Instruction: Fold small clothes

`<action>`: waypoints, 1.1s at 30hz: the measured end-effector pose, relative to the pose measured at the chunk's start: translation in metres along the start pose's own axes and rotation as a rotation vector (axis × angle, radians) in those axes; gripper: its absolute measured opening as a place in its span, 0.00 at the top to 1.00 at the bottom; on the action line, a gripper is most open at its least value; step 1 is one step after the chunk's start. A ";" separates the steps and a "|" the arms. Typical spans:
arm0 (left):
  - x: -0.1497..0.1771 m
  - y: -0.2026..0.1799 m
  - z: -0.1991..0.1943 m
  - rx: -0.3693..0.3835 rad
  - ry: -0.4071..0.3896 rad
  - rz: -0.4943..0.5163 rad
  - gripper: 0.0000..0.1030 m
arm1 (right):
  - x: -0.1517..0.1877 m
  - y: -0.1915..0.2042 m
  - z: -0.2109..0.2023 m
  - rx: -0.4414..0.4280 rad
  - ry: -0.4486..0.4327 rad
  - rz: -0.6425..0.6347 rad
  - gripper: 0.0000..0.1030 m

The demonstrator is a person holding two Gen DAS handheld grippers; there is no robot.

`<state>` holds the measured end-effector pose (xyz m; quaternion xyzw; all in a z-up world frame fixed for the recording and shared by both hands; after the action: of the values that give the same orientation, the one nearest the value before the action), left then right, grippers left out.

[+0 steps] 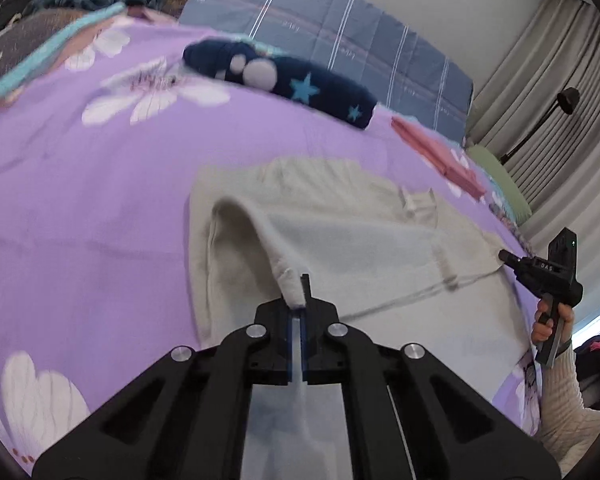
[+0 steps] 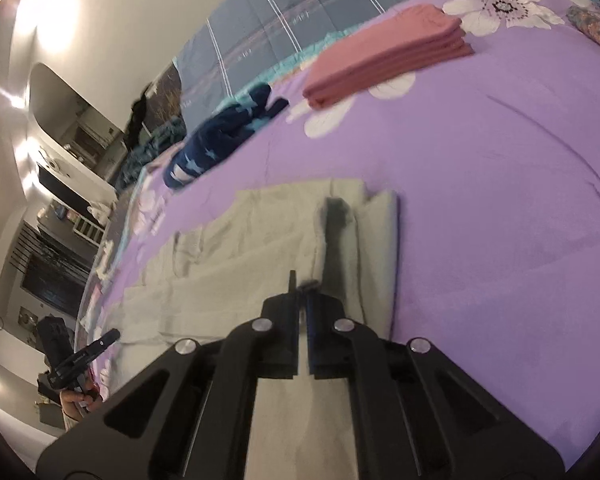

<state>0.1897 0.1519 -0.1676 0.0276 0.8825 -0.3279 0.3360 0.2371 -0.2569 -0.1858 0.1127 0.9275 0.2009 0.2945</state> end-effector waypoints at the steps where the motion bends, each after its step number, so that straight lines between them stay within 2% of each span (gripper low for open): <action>1: -0.013 -0.006 -0.004 0.012 -0.024 0.012 0.98 | -0.004 0.002 -0.004 -0.018 -0.014 0.009 0.97; 3: -0.039 -0.013 -0.009 0.022 -0.074 0.025 0.98 | -0.022 0.007 -0.014 -0.069 -0.051 0.044 0.98; 5: -0.070 -0.011 -0.009 0.002 -0.133 0.026 0.97 | -0.042 0.010 -0.015 -0.081 -0.073 0.072 0.98; 6: -0.085 -0.004 -0.006 -0.023 -0.165 0.015 0.91 | -0.052 0.011 -0.013 -0.078 -0.085 0.084 0.97; 7: -0.097 0.005 -0.002 -0.050 -0.193 0.001 0.82 | -0.066 0.011 -0.006 -0.061 -0.102 0.094 0.89; 8: -0.108 0.017 0.006 -0.080 -0.213 -0.017 0.60 | -0.073 0.007 0.001 -0.033 -0.111 0.100 0.77; 9: -0.112 0.026 0.013 -0.111 -0.213 -0.032 0.47 | -0.078 -0.002 0.010 0.030 -0.102 0.123 0.50; 10: -0.114 0.034 0.020 -0.142 -0.201 -0.046 0.38 | -0.080 -0.007 0.013 0.051 -0.095 0.146 0.45; 11: -0.111 0.041 0.029 -0.157 -0.161 -0.059 0.37 | -0.080 -0.010 0.017 0.029 -0.081 0.174 0.45; 13: -0.103 0.046 0.039 -0.150 -0.104 -0.062 0.34 | -0.075 -0.008 0.020 -0.008 -0.055 0.149 0.45; 15: -0.092 0.058 0.046 -0.193 -0.047 -0.048 0.28 | -0.073 -0.014 0.022 0.061 -0.071 0.068 0.45; 17: -0.086 0.070 0.053 -0.220 0.000 -0.051 0.28 | -0.072 -0.016 0.030 0.096 -0.055 0.018 0.45; 19: -0.085 0.075 0.060 -0.202 0.028 -0.070 0.29 | -0.072 -0.016 0.041 0.088 -0.018 0.006 0.46; 20: -0.084 0.076 0.063 -0.194 0.036 -0.061 0.35 | -0.073 -0.014 0.046 0.085 -0.008 0.000 0.46; 21: -0.086 0.073 0.067 -0.186 0.049 -0.032 0.57 | -0.074 -0.014 0.051 0.087 -0.002 -0.014 0.48; 22: -0.087 0.071 0.070 -0.184 0.059 -0.013 0.71 | -0.076 -0.012 0.054 0.095 -0.001 -0.033 0.57; 23: -0.088 0.070 0.074 -0.191 0.078 0.015 0.90 | -0.077 -0.010 0.059 0.108 0.001 -0.058 0.65; 24: -0.089 0.067 0.075 -0.192 0.081 0.028 0.92 | -0.078 -0.008 0.061 0.111 0.007 -0.075 0.85; 25: -0.091 0.064 0.074 -0.197 0.074 0.043 0.93 | -0.078 -0.005 0.064 0.105 0.017 -0.086 0.99; 28: -0.102 0.044 0.059 -0.203 0.022 0.124 0.93 | -0.085 0.001 0.050 0.101 -0.041 -0.101 0.99; 29: -0.105 0.039 0.053 -0.199 0.005 0.141 0.93 | -0.088 0.003 0.036 0.085 -0.081 -0.099 0.99; 33: -0.115 0.023 0.036 -0.187 -0.049 0.174 0.93 | -0.094 0.008 -0.002 0.012 -0.152 -0.077 1.00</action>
<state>0.3057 0.1680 -0.1297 0.0646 0.8950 -0.2142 0.3858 0.3125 -0.2814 -0.1339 0.0935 0.9073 0.1749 0.3708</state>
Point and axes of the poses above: each gripper's, at about its wrist camera, not at the fingertips, and z roughly the way its jaws point, y to its left, x to its underside, the point moved 10 cm from there along z, roughly the way its jaws point, and after that the axes turned 14 degrees about x, right-handed, at the moved point
